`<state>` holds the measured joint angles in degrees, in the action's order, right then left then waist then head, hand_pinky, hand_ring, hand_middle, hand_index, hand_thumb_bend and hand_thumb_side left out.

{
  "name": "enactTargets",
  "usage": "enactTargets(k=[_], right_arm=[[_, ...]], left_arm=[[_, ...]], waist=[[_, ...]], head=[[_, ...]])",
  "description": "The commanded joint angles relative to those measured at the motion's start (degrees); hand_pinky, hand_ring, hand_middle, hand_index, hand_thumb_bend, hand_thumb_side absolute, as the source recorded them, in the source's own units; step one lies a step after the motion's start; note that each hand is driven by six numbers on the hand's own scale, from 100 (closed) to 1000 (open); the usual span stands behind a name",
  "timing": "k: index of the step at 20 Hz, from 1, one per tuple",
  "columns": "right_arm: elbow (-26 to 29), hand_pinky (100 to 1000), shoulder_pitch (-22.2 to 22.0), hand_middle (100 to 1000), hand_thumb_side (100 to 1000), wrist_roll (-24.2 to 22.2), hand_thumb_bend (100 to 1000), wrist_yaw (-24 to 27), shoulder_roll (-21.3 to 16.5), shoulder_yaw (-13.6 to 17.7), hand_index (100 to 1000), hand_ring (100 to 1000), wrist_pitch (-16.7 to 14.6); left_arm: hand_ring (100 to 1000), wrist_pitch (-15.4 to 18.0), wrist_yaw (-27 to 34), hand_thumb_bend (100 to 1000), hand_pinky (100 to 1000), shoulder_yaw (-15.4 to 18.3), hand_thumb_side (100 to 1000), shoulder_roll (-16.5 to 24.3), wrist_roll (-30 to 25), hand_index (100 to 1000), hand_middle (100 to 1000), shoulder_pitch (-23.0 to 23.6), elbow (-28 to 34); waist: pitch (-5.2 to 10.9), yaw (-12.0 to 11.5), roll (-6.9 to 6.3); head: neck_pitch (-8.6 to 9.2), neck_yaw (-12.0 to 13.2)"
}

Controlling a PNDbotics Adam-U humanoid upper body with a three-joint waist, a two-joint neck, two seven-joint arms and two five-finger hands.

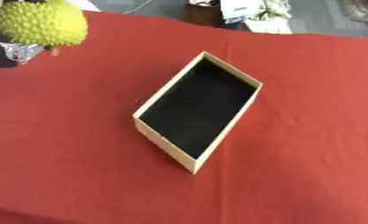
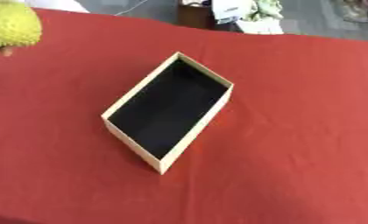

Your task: Pick up objects on the table and place them in the box.

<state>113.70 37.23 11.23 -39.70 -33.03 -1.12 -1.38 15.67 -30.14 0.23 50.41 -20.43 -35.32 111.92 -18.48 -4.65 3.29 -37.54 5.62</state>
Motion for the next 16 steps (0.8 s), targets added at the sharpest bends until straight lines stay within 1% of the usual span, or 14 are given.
enactTargets(k=[1, 3, 5, 7, 8, 9, 10, 13, 16], right_arm=[[0.9, 820, 1.3, 866, 782, 0.0, 100, 0.3, -1.1, 0.6, 842, 862, -0.1], [0.9, 819, 1.7, 866, 780, 0.0, 100, 0.3, -1.0, 0.8, 842, 862, 0.0], [0.9, 819, 2.0, 866, 778, 0.2, 100, 0.4, -1.0, 1.1, 842, 862, 0.1], [0.9, 819, 2.4, 866, 774, 0.4, 100, 0.4, -1.0, 1.3, 842, 862, 0.2], [0.9, 819, 2.5, 866, 774, 0.4, 100, 0.4, -1.0, 1.4, 842, 862, 0.2], [0.9, 819, 2.6, 866, 774, 0.5, 100, 0.4, -1.1, 1.4, 842, 862, 0.2], [0.9, 819, 2.6, 866, 774, 0.5, 100, 0.4, -1.1, 1.5, 842, 862, 0.2], [0.9, 818, 2.4, 866, 776, 0.5, 100, 0.4, -1.1, 1.6, 842, 862, 0.3], [0.9, 817, 2.4, 866, 777, 0.3, 100, 0.4, -0.9, 1.6, 842, 862, 0.3]], left_arm=[[335, 2.0, 1.7, 100, 236, -2.7, 100, -2.2, -2.3, 551, 406, -4.6, -1.6], [344, 3.1, 0.9, 100, 245, -4.6, 100, -4.6, -2.9, 556, 411, -7.7, -2.9], [350, 4.3, -1.5, 100, 250, -6.5, 100, -6.8, -3.4, 560, 416, -10.2, -3.8], [368, 5.6, -4.8, 126, 271, -8.5, 100, -8.9, -4.0, 575, 432, -12.1, -4.5], [374, 6.0, -6.8, 154, 278, -9.4, 100, -10.1, -4.2, 580, 437, -13.0, -5.2], [374, 6.3, -8.7, 138, 278, -10.2, 100, -11.1, -4.2, 580, 437, -13.7, -5.9], [381, 6.5, -10.5, 156, 286, -10.7, 100, -12.2, -4.2, 586, 444, -14.4, -6.9], [383, 7.0, -15.5, 150, 287, -12.4, 100, -14.9, -3.6, 588, 446, -15.9, -10.6], [381, 8.0, -18.2, 124, 285, -13.4, 100, -17.2, -3.1, 587, 444, -16.5, -14.1]], waist=[[1.36, 0.2, -0.32], [1.37, 0.2, -0.44], [1.36, 0.2, -0.55], [1.37, 0.2, -0.65], [1.38, 0.2, -0.69], [1.39, 0.2, -0.72], [1.39, 0.2, -0.76], [1.37, 0.2, -0.85], [1.26, 0.3, -0.82]], head=[[-0.20, 0.1], [-0.26, 0.2], [-0.20, 0.5], [-0.20, 0.9], [-0.13, 1.2], [-0.09, 1.4], [-0.05, 1.7], [-0.06, 2.5], [-0.32, 2.7]])
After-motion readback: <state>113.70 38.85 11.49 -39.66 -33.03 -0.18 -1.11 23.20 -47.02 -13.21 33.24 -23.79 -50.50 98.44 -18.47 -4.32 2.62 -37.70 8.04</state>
